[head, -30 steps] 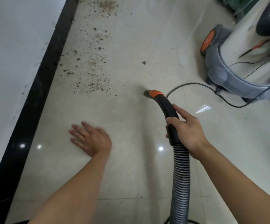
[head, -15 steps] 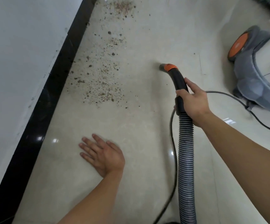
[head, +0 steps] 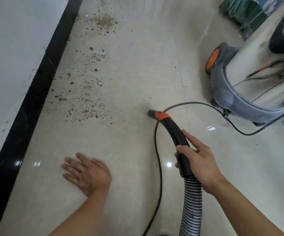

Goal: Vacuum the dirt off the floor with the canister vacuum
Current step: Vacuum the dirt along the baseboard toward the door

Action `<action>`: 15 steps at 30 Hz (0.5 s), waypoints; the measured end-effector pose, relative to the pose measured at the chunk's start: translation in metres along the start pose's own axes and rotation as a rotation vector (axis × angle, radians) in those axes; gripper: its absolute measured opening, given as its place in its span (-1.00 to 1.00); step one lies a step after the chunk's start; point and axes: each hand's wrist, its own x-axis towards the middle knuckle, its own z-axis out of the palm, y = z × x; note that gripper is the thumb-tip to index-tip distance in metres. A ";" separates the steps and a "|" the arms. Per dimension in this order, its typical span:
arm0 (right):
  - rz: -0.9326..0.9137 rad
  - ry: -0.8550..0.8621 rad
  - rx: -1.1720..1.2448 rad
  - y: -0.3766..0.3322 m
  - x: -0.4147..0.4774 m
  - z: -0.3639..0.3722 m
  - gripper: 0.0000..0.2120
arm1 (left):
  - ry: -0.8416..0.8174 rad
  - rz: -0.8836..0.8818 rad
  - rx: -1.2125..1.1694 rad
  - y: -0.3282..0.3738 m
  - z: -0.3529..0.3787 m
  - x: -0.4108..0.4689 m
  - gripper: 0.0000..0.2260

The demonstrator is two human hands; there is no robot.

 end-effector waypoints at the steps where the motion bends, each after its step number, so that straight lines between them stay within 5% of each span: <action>1: 0.003 -0.004 0.008 0.007 -0.010 -0.001 -0.50 | -0.008 -0.001 -0.006 0.001 -0.001 0.000 -0.39; 11: -0.026 0.006 -0.002 0.048 -0.047 -0.003 -0.49 | -0.074 0.100 0.112 -0.009 -0.009 -0.001 -0.42; 15: -0.058 -0.170 -0.033 0.053 -0.053 0.015 -0.50 | -0.187 0.183 0.255 -0.017 -0.023 -0.005 -0.42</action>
